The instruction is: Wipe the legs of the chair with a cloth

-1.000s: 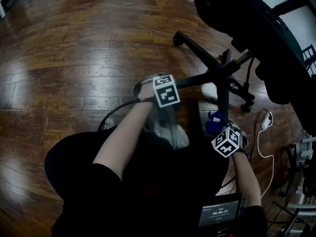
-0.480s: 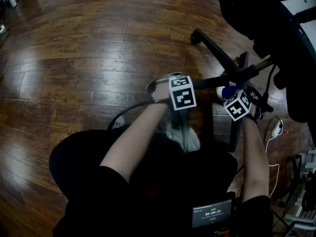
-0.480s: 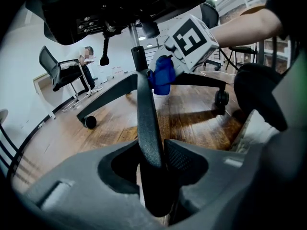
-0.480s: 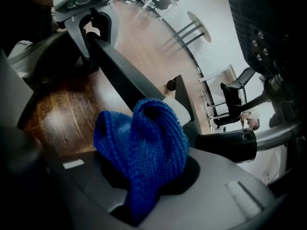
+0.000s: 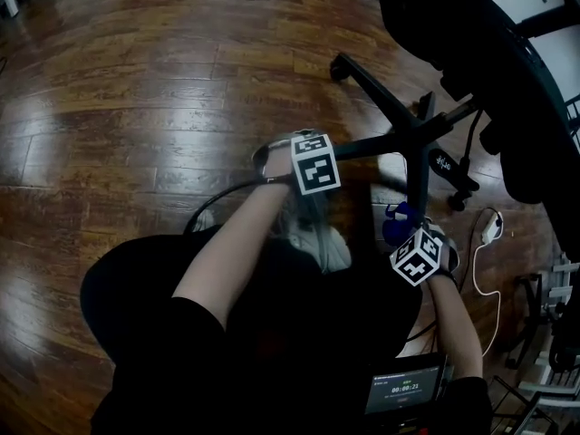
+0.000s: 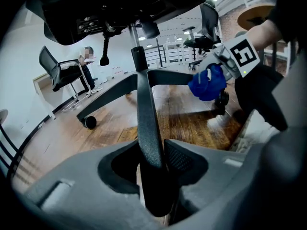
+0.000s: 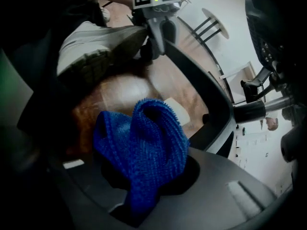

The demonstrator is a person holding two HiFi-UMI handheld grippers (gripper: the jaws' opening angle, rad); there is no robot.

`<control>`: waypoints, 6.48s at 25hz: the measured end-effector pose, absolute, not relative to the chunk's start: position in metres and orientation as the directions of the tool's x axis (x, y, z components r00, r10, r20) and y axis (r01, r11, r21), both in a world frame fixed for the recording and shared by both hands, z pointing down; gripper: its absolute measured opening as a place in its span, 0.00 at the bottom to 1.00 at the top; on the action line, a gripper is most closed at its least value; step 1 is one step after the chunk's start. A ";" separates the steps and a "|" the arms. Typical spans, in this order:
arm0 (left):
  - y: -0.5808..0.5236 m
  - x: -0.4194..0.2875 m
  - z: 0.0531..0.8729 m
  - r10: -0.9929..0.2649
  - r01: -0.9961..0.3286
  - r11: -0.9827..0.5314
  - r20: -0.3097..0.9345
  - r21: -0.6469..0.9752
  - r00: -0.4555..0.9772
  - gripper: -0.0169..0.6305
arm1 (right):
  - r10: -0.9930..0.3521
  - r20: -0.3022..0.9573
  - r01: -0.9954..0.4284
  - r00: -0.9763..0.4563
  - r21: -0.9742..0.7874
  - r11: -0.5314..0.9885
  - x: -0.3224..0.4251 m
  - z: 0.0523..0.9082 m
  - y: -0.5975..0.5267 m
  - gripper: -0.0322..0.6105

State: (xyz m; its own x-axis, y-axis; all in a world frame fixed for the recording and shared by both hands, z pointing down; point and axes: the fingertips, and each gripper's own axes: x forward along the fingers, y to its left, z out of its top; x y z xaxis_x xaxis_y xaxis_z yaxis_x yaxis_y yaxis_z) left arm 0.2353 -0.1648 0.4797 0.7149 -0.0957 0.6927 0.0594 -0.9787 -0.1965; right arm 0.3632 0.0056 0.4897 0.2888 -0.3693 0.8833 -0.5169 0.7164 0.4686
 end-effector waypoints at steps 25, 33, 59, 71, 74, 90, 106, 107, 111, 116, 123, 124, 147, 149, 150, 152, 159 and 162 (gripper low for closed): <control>-0.164 0.235 0.476 -0.082 0.057 -0.982 0.686 -0.177 0.723 0.26 | -0.576 0.737 -0.495 0.354 0.670 0.553 0.398 0.446 -0.148 0.16; -0.164 0.233 0.477 -0.082 0.052 -0.983 0.682 -0.174 0.727 0.26 | -0.422 0.858 -0.535 0.293 0.513 0.672 0.370 0.480 -0.036 0.16; -0.165 0.235 0.474 -0.073 0.046 -0.987 0.677 -0.157 0.732 0.26 | -0.535 0.767 -0.542 0.354 0.634 0.551 0.396 0.451 -0.145 0.16; -0.166 0.234 0.477 -0.084 0.039 -0.985 0.676 -0.165 0.732 0.26 | -0.260 0.938 -0.619 0.229 0.346 0.705 0.356 0.497 0.022 0.16; -0.166 0.235 0.477 -0.085 0.037 -0.986 0.678 -0.164 0.730 0.26 | -0.260 0.939 -0.622 0.223 0.343 0.704 0.355 0.500 0.034 0.16; -0.165 0.236 0.475 -0.067 0.041 -0.989 0.676 -0.142 0.734 0.26 | -0.547 0.758 -0.509 0.356 0.648 0.567 0.399 0.454 -0.143 0.16; -0.165 0.234 0.477 -0.071 0.035 -0.989 0.672 -0.144 0.737 0.26 | -0.406 0.868 -0.499 0.286 0.497 0.710 0.366 0.489 -0.020 0.16; -0.165 0.234 0.477 -0.072 0.035 -0.989 0.673 -0.144 0.736 0.26 | -0.373 0.884 -0.506 0.281 0.467 0.725 0.363 0.494 -0.003 0.16; -0.167 0.234 0.477 -0.077 0.031 -0.989 0.675 -0.147 0.734 0.26 | -0.319 0.917 -0.570 0.240 0.399 0.718 0.356 0.500 0.027 0.17; -0.165 0.235 0.477 -0.074 0.032 -0.989 0.674 -0.143 0.735 0.26 | -0.323 0.907 -0.584 0.272 0.422 0.693 0.362 0.500 0.016 0.16; -0.165 0.237 0.476 -0.067 0.031 -0.991 0.672 -0.133 0.737 0.26 | -0.453 0.812 -0.546 0.369 0.584 0.601 0.390 0.472 -0.093 0.16; -0.165 0.236 0.476 -0.066 0.032 -0.991 0.673 -0.131 0.736 0.26 | -0.475 0.794 -0.543 0.379 0.607 0.581 0.395 0.466 -0.112 0.16; -0.166 0.235 0.476 -0.062 0.030 -0.992 0.671 -0.126 0.739 0.26 | -0.343 0.897 -0.622 0.278 0.440 0.648 0.362 0.498 0.018 0.17; -0.165 0.235 0.477 -0.058 0.033 -0.992 0.672 -0.122 0.738 0.26 | -0.346 0.894 -0.618 0.285 0.447 0.647 0.363 0.498 0.010 0.16; -0.165 0.235 0.477 -0.056 0.035 -0.992 0.673 -0.121 0.737 0.26 | -0.357 0.888 -0.620 0.289 0.458 0.637 0.365 0.496 0.002 0.16; -0.166 0.235 0.476 -0.056 0.035 -0.992 0.674 -0.121 0.737 0.26 | -0.381 0.871 -0.613 0.309 0.489 0.620 0.372 0.490 -0.023 0.16; -0.165 0.236 0.476 -0.047 0.034 -0.994 0.671 -0.108 0.740 0.26 | -0.494 0.782 -0.560 0.380 0.620 0.550 0.401 0.457 -0.142 0.17; -0.164 0.236 0.475 -0.037 0.039 -0.994 0.669 -0.099 0.743 0.26 | -0.502 0.763 -0.544 0.407 0.644 0.538 0.405 0.453 -0.159 0.16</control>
